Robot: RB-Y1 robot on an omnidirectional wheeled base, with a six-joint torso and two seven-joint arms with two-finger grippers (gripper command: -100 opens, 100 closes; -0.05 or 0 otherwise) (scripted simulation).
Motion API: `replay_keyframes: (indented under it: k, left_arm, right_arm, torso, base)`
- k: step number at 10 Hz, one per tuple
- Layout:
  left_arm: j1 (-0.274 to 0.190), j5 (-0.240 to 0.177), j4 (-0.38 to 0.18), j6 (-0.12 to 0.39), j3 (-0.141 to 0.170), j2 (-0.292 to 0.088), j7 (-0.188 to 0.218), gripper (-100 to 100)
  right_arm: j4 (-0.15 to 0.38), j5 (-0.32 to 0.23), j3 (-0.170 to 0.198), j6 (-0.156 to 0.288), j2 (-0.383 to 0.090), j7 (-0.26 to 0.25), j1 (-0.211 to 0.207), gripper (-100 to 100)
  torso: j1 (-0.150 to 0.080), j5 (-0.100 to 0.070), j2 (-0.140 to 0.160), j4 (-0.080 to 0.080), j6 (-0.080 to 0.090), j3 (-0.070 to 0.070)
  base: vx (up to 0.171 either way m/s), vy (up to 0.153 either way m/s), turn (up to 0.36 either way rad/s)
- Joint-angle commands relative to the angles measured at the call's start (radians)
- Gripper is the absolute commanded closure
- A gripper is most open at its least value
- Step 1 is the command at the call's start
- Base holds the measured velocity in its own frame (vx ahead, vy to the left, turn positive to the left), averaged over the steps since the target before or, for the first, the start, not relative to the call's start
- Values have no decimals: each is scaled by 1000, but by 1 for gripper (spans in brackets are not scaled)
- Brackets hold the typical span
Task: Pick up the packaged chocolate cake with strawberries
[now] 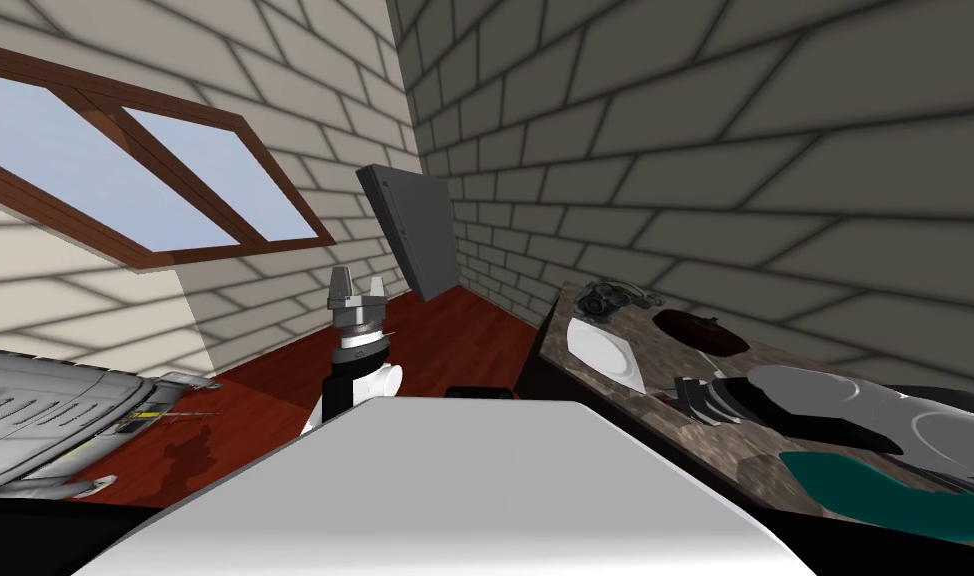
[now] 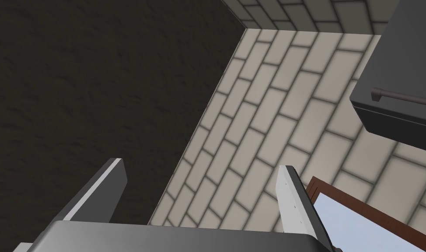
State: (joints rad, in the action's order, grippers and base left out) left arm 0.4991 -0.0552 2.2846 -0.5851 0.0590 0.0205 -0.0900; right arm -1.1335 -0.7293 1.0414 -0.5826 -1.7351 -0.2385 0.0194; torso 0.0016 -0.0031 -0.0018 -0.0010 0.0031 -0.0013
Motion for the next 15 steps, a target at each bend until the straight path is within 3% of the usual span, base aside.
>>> replay_keyframes:
  k: [1, 2, 3, 4, 5, 6, 7, 8, 9, 11, 12, 13, 14, 15]
  left_arm:
    - [0, 0, 0, 0, 0, 0, 0, 0]
    - [0, 0, 0, 0, 0, 0, 0, 0]
    - [0, 0, 0, 0, 0, 0, 0, 0]
    - [0, 0, 0, 0, 0, 0, 0, 0]
    - [0, 0, 0, 0, 0, 0, 0, 0]
    - [0, 0, 0, 0, 0, 0, 0, 0]
    - [0, 0, 0, 0, 0, 0, 0, 0]
    - [0, 0, 0, 0, 0, 0, 0, 0]
    - [0, 0, 0, 0, 0, 0, 0, 0]
    - [0, 0, 0, 0, 0, 0, 0, 0]
    - [0, 0, 0, 0, 0, 0, 0, 0]
    - [0, 0, 0, 0, 0, 0, 0, 0]
    - [0, 0, 0, 0, 0, 0, 0, 0]
    - [0, 0, 0, 0, 0, 0, 0, 0]
  right_arm:
    - [50, 32, -46, -34, 12, -50, -45, 100]
    - [52, 32, -46, -34, 12, -73, -45, 100]
    - [87, 62, -87, -63, 24, -105, -86, 100]
    - [95, 62, -87, -63, 24, -129, -86, 100]
    - [129, 92, -127, -91, 35, -157, -127, 100]
    - [139, 92, -127, -91, 35, -184, -127, 100]
    - [179, 122, -167, -119, 46, -211, -167, 100]
    - [182, 122, -167, -119, 46, -239, -167, 100]
    - [226, 152, -208, -147, 57, -265, -206, 100]
    - [226, 152, -208, -147, 57, -294, -208, 100]
    - [269, 181, -248, -175, 68, -334, -249, 100]
    - [269, 181, -248, -175, 68, -349, -249, 100]
    - [313, 211, -288, -203, 79, -385, -290, 100]
    - [313, 211, -288, -203, 79, -405, -290, 100]
  torso:
    - [0, 0, 0, 0, 0, 0]
    - [0, 0, 1, 0, 0, 0]
    - [0, 0, 1, 0, 0, 1]
    - [0, 0, 1, 0, 1, 0]
    - [0, 0, 1, 0, 0, 0]
    - [1, 0, 0, 0, 0, 0]
    - [0, 0, 1, 0, 0, 1]
    - [1, 0, 1, 0, 1, 1]
    - [0, 0, 1, 0, 0, 1]
    - [1, 0, 1, 0, 0, 1]
    - [-1, 0, 2, 1, 0, 1]
    - [0, 0, 2, 1, 1, 1]
    - [0, 1, 2, 1, 0, 1]
    - [0, 1, 2, 1, 1, 1]
  base:
    - [49, 45, -23]
    - [42, 35, -24]
    - [58, 32, -37]
    - [55, 42, -22]
    - [60, 57, -29]
    - [49, 40, -22]
    - [54, 48, -24]
    - [46, 38, -27]
    - [56, 45, -25]
    - [34, 30, -12]
    - [37, 30, -18]
    - [44, 28, -29]
    - [51, 44, -37]
    - [47, 47, -25]
